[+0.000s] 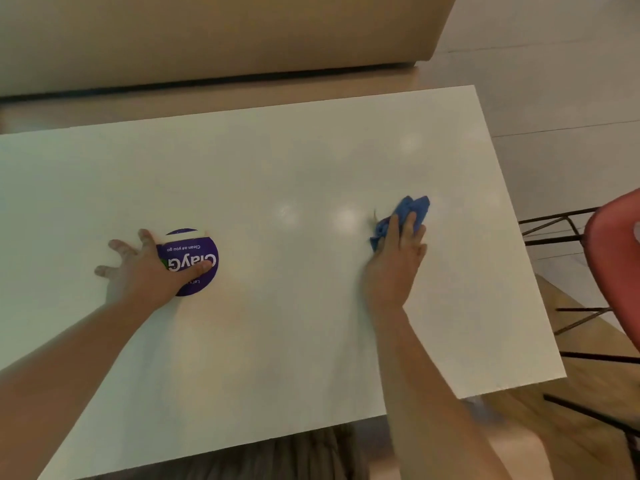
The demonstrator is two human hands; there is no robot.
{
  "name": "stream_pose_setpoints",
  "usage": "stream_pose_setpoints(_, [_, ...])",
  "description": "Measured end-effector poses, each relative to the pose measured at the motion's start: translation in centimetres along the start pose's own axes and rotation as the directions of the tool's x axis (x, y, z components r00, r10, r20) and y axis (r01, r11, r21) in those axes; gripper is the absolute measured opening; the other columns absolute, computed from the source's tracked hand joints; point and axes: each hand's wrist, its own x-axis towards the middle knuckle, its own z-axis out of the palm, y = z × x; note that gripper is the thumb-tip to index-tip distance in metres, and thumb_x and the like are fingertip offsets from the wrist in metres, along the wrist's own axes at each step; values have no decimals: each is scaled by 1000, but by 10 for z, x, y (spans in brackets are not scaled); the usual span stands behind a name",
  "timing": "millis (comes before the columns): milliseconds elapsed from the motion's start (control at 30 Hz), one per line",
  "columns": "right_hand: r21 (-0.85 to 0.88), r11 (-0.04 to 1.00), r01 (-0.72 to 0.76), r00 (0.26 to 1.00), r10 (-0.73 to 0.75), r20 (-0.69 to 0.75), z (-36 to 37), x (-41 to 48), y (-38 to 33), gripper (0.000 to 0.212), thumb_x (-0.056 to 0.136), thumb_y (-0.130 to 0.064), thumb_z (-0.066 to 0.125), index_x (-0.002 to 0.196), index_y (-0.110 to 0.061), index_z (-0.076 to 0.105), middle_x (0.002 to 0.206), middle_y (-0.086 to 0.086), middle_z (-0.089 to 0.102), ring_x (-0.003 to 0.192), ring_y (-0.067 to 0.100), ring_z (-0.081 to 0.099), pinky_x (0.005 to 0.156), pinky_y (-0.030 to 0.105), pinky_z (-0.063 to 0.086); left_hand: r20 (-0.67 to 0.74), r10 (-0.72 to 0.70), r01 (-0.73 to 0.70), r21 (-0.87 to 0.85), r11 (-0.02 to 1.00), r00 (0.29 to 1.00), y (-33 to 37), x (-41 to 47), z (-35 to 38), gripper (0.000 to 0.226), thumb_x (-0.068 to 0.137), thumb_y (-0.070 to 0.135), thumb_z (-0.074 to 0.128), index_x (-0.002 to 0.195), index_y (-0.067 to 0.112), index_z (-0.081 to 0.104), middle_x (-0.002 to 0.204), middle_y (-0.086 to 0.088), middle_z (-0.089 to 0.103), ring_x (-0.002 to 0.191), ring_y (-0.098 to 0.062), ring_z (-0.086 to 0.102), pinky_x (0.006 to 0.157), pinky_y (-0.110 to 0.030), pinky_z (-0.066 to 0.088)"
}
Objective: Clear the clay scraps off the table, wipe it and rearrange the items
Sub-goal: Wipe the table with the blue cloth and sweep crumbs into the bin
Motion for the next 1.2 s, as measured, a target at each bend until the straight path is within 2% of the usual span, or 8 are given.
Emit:
stream_pose_setpoints(133, [33, 911, 411, 900, -411, 149, 42, -44, -85, 56, 99, -18, 44, 154, -11, 42, 167, 13, 24, 154, 40, 17, 124, 57, 14, -13, 7, -6, 24, 1000, 1000, -5, 4, 1, 150, 46, 104, 52, 160, 20, 2, 163, -34, 2, 141, -70, 17, 115, -68, 25])
stream_pose_setpoints(233, [-17, 823, 568, 798, -546, 255, 39, 5, -101, 59, 106, -22, 44, 162, -22, 25, 171, 1, 9, 158, 31, 3, 126, 53, 2, -30, 15, -13, 46, 999, 999, -10, 7, 5, 153, 40, 109, 46, 159, 22, 4, 163, -33, 7, 140, -67, 24, 113, -67, 29])
stream_pose_setpoints(433, [-128, 969, 213, 976, -204, 79, -14, 99, 13, 58, 104, -18, 43, 159, -24, 30, 171, 2, 12, 156, 35, 10, 123, 61, 6, -79, 24, -20, 58, 998, 997, -11, 14, 16, 148, 42, 109, 46, 157, 24, 8, 163, -30, 11, 138, -65, 30, 110, -64, 34])
stream_pose_setpoints(633, [-122, 992, 24, 1000, -26, -15, -39, -12, 103, 51, 109, -19, 36, 160, -17, 28, 171, 5, 9, 157, 32, 3, 125, 57, 8, -101, 23, -20, 30, 999, 995, -7, 0, 13, 136, 50, 102, 57, 154, 23, 16, 161, -24, 15, 134, -64, 31, 105, -61, 40])
stream_pose_setpoints(833, [-108, 979, 175, 982, -166, 89, 16, -160, 22, 66, 102, -16, 50, 162, -17, 23, 172, 5, 2, 158, 30, -5, 127, 53, 5, -88, 157, -160, -23, 987, 984, -23, -18, 8, 117, 56, 106, 44, 139, 24, 42, 144, -14, 41, 126, -50, 47, 97, -54, 44])
stream_pose_setpoints(933, [-78, 952, 295, 947, -280, 159, 41, -206, -31, 66, 102, -16, 45, 163, -17, 19, 172, 6, -2, 158, 31, -7, 127, 54, 6, -113, 271, -281, -87, 956, 956, -55, -34, 2, 98, 78, 92, 44, 140, 17, 52, 141, -8, 54, 129, -36, 53, 100, -48, 42])
stream_pose_setpoints(1100, [-13, 907, 420, 882, -405, 240, 84, -272, -119, 69, 102, -15, 48, 163, -16, 16, 172, 5, -6, 157, 32, -8, 126, 55, 9, -207, 329, -358, -117, 927, 921, -175, -39, 5, 65, 92, 61, 63, 138, 16, 60, 142, -8, 53, 129, -33, 50, 106, -46, 46])
stream_pose_setpoints(1200, [-9, 868, 496, 837, -475, 273, 113, -305, -175, 73, 102, -15, 52, 164, -17, 13, 171, 5, -10, 157, 31, -11, 126, 53, 5, -254, 244, -282, -122, 952, 936, -262, -30, -1, 52, 94, 49, 66, 137, 20, 61, 138, -9, 51, 127, -35, 46, 103, -50, 47])
